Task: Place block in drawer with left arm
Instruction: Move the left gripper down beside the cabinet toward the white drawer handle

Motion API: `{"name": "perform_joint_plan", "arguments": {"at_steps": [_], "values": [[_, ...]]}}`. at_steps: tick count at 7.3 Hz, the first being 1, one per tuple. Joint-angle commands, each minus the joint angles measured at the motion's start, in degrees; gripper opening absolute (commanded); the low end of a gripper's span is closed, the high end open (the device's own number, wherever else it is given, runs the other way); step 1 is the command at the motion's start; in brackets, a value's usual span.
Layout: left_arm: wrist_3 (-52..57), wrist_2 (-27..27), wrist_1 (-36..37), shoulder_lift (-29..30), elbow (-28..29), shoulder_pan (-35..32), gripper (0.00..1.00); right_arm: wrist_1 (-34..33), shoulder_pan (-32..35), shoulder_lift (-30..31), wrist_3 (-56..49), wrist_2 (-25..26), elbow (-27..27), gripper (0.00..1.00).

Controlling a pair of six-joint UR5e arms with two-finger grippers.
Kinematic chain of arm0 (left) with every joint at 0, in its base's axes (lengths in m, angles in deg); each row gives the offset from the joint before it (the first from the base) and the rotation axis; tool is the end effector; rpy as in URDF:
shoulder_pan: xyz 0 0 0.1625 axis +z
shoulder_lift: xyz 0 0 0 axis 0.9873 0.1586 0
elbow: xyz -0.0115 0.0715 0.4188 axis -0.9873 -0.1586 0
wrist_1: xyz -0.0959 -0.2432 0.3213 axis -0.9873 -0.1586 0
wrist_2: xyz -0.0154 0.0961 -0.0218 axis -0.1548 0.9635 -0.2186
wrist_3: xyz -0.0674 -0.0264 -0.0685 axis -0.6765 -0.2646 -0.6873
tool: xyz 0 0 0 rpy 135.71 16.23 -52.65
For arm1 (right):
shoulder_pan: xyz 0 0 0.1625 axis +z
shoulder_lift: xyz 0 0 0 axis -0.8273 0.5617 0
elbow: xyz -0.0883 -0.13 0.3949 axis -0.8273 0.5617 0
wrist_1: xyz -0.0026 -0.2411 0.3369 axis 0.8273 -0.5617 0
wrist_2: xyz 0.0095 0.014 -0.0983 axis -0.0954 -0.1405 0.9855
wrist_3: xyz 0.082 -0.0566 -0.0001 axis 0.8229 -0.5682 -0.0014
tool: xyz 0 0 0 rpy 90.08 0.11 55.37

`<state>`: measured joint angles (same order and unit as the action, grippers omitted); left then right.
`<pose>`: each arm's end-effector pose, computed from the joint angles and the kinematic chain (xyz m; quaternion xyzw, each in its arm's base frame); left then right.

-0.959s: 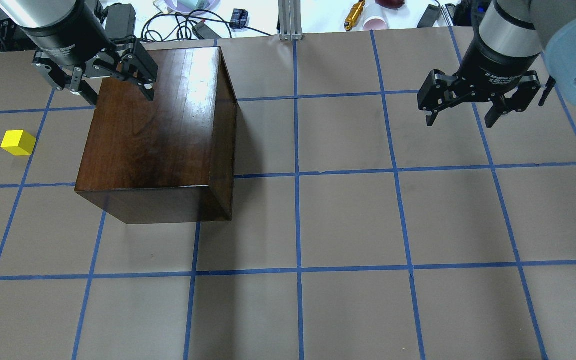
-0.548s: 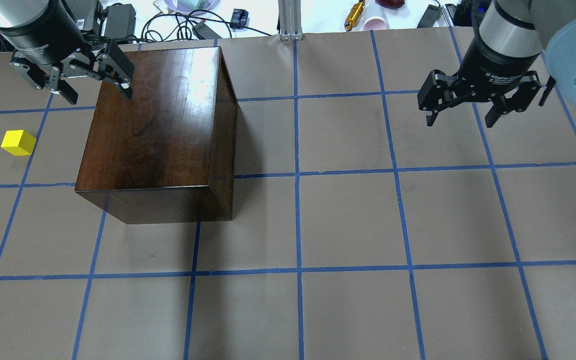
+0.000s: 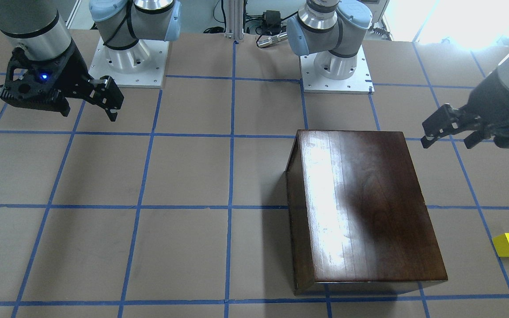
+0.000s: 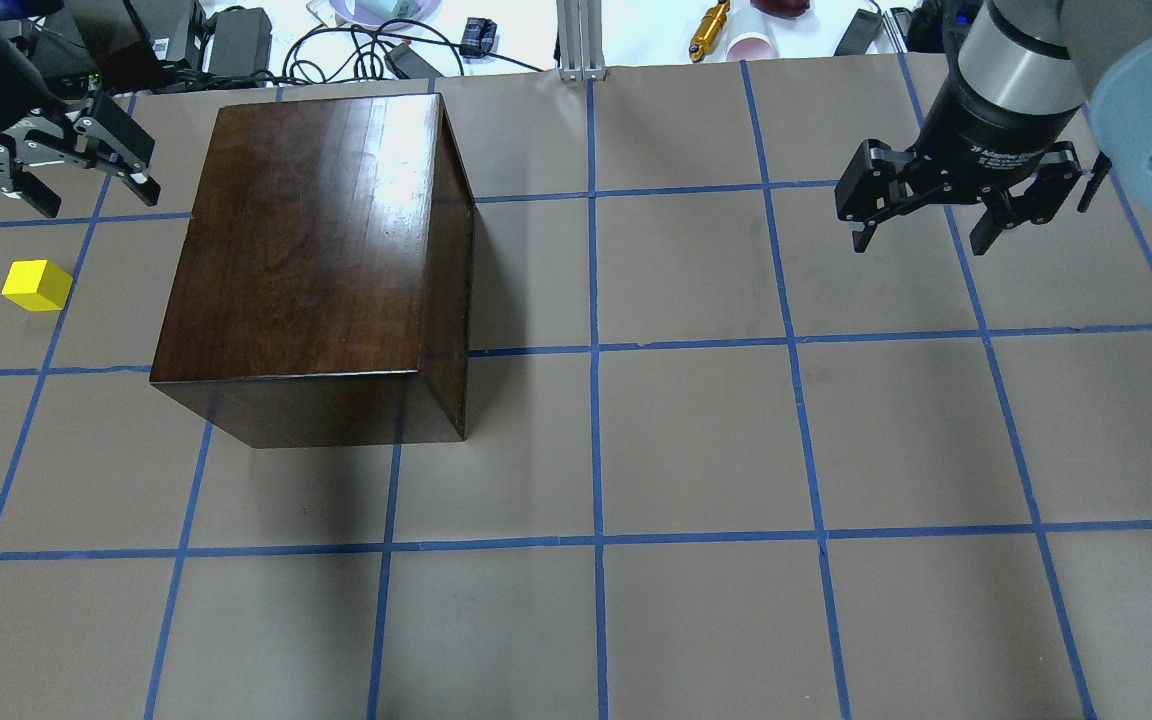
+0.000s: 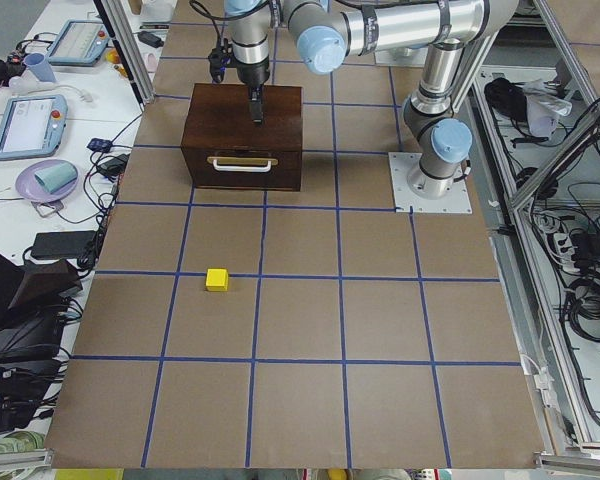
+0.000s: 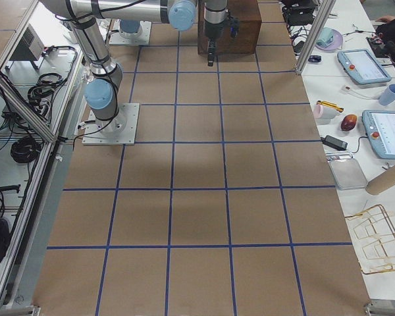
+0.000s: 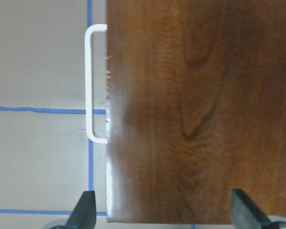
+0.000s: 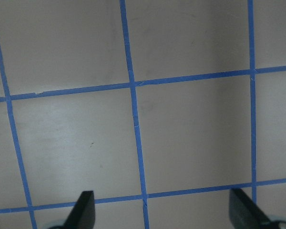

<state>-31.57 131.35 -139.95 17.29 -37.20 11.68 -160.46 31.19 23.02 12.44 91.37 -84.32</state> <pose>0.0631 -0.5580 0.4849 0.0224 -0.9992 -0.0049 0.0334 0.1064 -0.4871 0.4723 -0.0483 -0.9988 -0.0054 0.0079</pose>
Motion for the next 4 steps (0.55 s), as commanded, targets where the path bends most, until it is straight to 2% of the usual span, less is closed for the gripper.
{"name": "perform_joint_plan", "arguments": {"at_steps": [1,3,4], "values": [[7.42,-5.00,0.39,3.67,1.93,7.46,1.00,0.00,0.00,0.00,0.00,0.05,0.00,1.00],[21.45,-5.19,1.52,7.44,2.29,11.86,1.00,0.00,0.00,0.00,0.00,0.05,0.00,1.00],[23.96,-8.67,1.79,9.20,2.29,14.32,1.00,0.00,0.00,0.00,0.00,0.05,0.00,1.00]]}}
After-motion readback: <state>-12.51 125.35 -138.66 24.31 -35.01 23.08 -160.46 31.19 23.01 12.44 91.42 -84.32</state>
